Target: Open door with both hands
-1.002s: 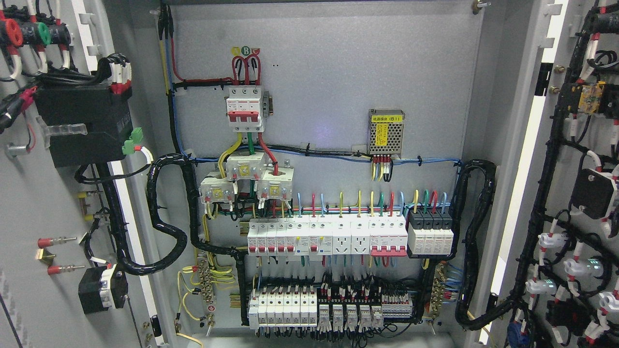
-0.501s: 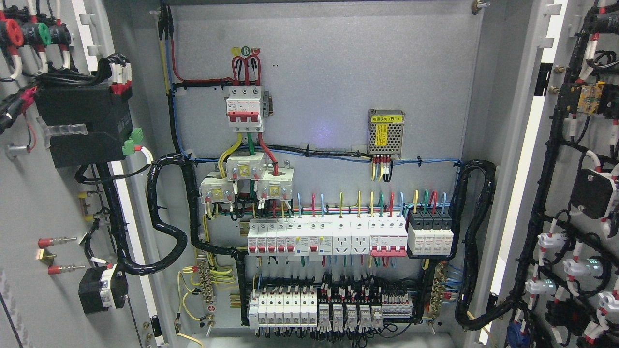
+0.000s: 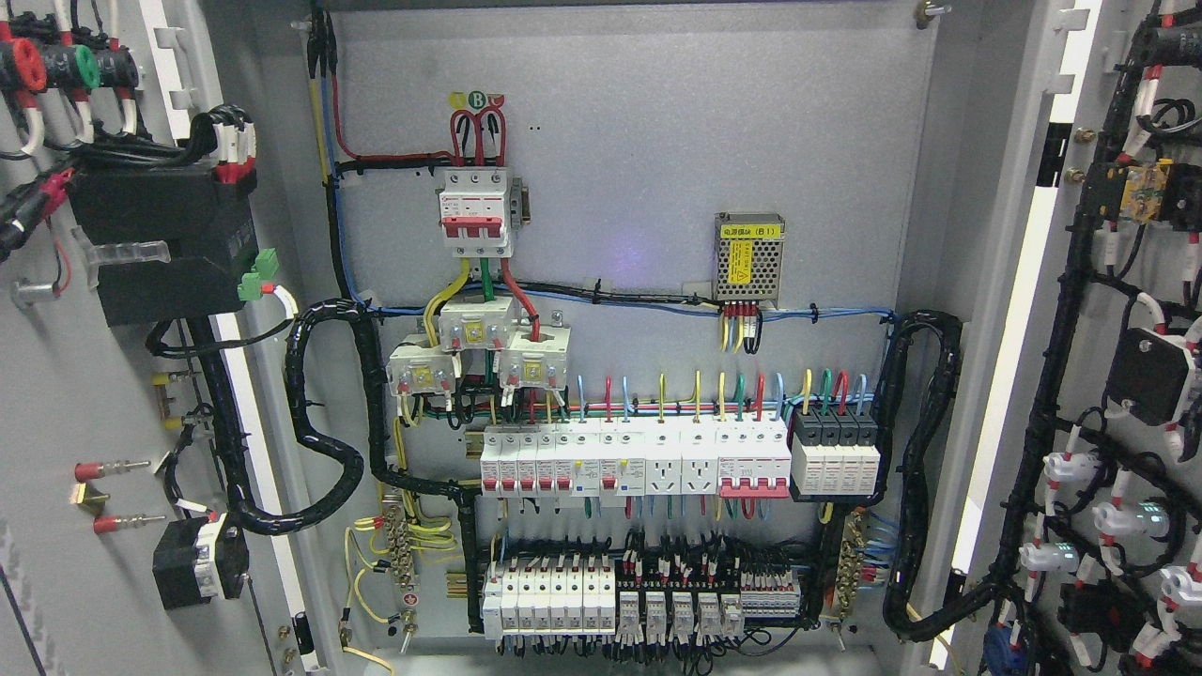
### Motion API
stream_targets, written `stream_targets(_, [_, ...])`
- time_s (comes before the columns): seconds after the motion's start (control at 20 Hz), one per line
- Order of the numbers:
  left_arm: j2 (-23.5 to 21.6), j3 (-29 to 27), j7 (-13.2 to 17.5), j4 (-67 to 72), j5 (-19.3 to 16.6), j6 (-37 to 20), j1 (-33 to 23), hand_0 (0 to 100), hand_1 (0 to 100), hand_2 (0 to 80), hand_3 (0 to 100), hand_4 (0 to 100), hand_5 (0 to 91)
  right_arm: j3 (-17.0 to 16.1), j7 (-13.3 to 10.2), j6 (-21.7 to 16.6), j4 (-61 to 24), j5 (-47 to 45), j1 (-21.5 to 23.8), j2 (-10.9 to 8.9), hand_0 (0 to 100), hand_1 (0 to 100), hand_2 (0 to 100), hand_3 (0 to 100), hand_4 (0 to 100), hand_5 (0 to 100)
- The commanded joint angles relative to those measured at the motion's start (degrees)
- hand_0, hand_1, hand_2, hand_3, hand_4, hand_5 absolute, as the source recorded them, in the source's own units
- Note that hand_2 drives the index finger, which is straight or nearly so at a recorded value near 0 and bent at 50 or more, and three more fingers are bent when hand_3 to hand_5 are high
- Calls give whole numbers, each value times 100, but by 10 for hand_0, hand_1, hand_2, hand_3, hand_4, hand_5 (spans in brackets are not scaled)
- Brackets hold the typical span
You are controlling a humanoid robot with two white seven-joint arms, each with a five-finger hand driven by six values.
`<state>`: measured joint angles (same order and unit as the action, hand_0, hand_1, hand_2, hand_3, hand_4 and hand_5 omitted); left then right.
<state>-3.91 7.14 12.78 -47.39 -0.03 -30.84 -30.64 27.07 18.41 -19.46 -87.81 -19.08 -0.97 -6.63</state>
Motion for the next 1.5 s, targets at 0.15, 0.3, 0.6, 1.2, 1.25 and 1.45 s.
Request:
stream_targets(0.15, [-961, 806, -57, -2941, 547, -19, -504, 0, 0, 0, 0, 42, 0, -562, 22, -181, -675, 1, 887, -629, 0, 0, 0, 0, 0, 0])
stream_targets(0.3, [-1207, 911, -48, -3433, 714, -150, -557, 0, 0, 0, 0, 42, 0, -694, -21, -295, -878, 1, 1002, -585, 0, 0, 0, 0, 0, 0])
stream_targets(0.6, [-1550, 929, -48, -4365, 759, -221, -531, 0, 0, 0, 0, 42, 0, -1063, -66, -550, -1247, -8, 1203, -577, 0, 0, 0, 0, 0, 0])
stream_targets(1.2, [-1639, 965, -30, -5289, 750, -494, 23, 0, 0, 0, 0, 42, 0, -1274, -66, -954, -1634, -8, 1766, -734, 0, 0, 0, 0, 0, 0])
stream_targets(1.25, [-1621, 947, -30, -5403, 750, -494, 23, 0, 0, 0, 0, 41, 0, -1301, -66, -954, -1695, -8, 1775, -752, 0, 0, 0, 0, 0, 0])
stream_targets(1.45, [-1446, 798, -21, -5772, 750, -502, 23, 0, 0, 0, 0, 42, 0, -1459, -66, -972, -1853, -8, 1793, -761, 0, 0, 0, 0, 0, 0])
